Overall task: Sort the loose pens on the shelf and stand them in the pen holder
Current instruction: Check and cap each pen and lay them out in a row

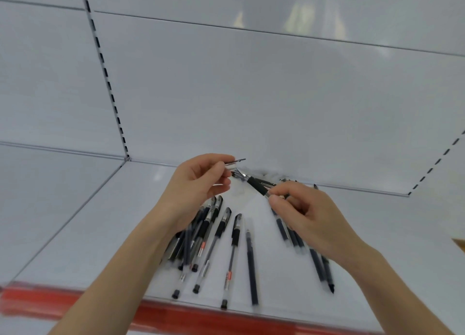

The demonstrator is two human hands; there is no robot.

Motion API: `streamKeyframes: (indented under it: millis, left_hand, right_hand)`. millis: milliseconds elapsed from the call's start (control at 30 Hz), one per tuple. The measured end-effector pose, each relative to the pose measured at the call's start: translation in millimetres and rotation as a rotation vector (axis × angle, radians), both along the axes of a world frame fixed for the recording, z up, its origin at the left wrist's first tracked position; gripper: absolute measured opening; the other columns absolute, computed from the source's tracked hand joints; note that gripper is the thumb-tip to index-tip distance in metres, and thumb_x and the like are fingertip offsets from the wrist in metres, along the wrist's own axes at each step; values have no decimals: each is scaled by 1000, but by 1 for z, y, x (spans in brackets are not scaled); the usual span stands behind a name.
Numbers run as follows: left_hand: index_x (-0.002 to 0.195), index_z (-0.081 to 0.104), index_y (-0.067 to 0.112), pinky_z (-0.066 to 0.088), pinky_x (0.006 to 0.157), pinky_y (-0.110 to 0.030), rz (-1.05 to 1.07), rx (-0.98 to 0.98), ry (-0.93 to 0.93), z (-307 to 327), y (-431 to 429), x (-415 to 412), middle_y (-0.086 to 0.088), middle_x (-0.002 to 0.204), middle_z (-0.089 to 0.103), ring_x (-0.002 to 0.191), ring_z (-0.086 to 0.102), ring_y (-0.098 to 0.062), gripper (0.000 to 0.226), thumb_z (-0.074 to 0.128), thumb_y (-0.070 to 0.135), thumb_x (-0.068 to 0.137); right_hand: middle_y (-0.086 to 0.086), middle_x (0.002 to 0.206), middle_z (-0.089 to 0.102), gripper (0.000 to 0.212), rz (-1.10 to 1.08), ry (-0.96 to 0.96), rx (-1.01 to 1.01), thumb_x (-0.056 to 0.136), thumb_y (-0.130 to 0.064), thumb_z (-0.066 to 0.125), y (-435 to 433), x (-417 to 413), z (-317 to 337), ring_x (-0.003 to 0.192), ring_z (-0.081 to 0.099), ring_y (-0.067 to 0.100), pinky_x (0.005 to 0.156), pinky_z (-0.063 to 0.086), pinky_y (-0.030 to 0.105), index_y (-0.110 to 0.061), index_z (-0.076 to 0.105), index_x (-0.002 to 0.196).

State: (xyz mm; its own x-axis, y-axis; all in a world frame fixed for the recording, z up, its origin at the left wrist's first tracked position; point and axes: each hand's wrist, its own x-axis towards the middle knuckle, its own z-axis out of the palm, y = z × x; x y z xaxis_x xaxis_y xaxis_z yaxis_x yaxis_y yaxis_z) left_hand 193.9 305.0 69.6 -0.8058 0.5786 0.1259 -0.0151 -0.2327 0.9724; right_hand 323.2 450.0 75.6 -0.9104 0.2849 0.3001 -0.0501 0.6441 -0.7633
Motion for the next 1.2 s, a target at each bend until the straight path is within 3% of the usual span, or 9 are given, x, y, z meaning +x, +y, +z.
streamKeyframes:
  millis: [167,400,567,700,800,900,1000,1100,1200]
  left_hand:
    - [90,63,11,57,70,-22,46,49,4,1,4,1,1,65,64,61,61,-10,10,56,5,86]
    - [93,65,14,57,71,-23,53,131,42,1,11,8,3,64,65,61,64,-10,16,57,2,86]
    - [86,65,12,56,68,-23,94,188,-1,-5,18,18,-4,71,63,63,64,-10,13,59,0,84]
    - [86,65,13,55,69,-23,80,190,-6,-7,20,17,-5,74,63,67,64,-12,14,60,0,84]
    - [87,64,12,56,69,-23,76,157,-13,-9,21,15,0,69,64,64,64,-12,13,59,1,85]
    - [88,65,11,56,66,-22,95,94,-56,-14,18,11,4,60,66,59,65,-10,10,60,3,85]
    - [83,67,12,57,66,-23,102,-10,-55,-20,14,5,2,60,66,57,63,-9,12,61,2,85]
    - [86,69,16,54,69,-22,157,-322,167,-32,11,0,-2,72,65,61,62,-14,12,62,7,84]
    - [97,68,19,43,65,-6,185,-596,433,-45,11,-1,7,77,62,67,57,-8,15,62,15,83]
  right_hand:
    - [-4,45,37,13,51,-78,-15,88,-20,56,-6,3,0,43,34,6,47,31,12,-19,63,77]
    - [-5,44,45,18,-36,-25,-205,87,-24,52,-19,5,-3,44,38,6,46,31,15,-15,62,75]
    - [-6,40,43,24,-70,10,-286,90,-19,50,-25,2,-6,61,51,32,54,36,26,-16,57,68]
    - [-4,44,44,19,-53,10,-308,91,-17,50,-25,3,-9,47,39,11,49,34,22,-10,59,76]
    - [-4,45,49,18,-40,-39,-309,91,-19,50,-21,1,-9,42,39,6,45,32,15,-9,62,81]
    - [2,55,62,21,20,-168,-252,90,-23,52,-10,-3,-5,44,49,5,46,39,15,-8,64,81]
    - [0,63,66,23,-94,-193,-168,90,-22,55,14,-8,-10,48,55,3,48,42,12,-5,65,77]
    - [-5,63,62,17,-252,-221,79,87,-23,58,38,-11,-22,54,53,5,52,40,7,-13,63,74]
    - [-7,67,58,15,-263,-311,231,86,-26,60,48,-15,-32,62,49,5,56,37,10,-15,63,76]
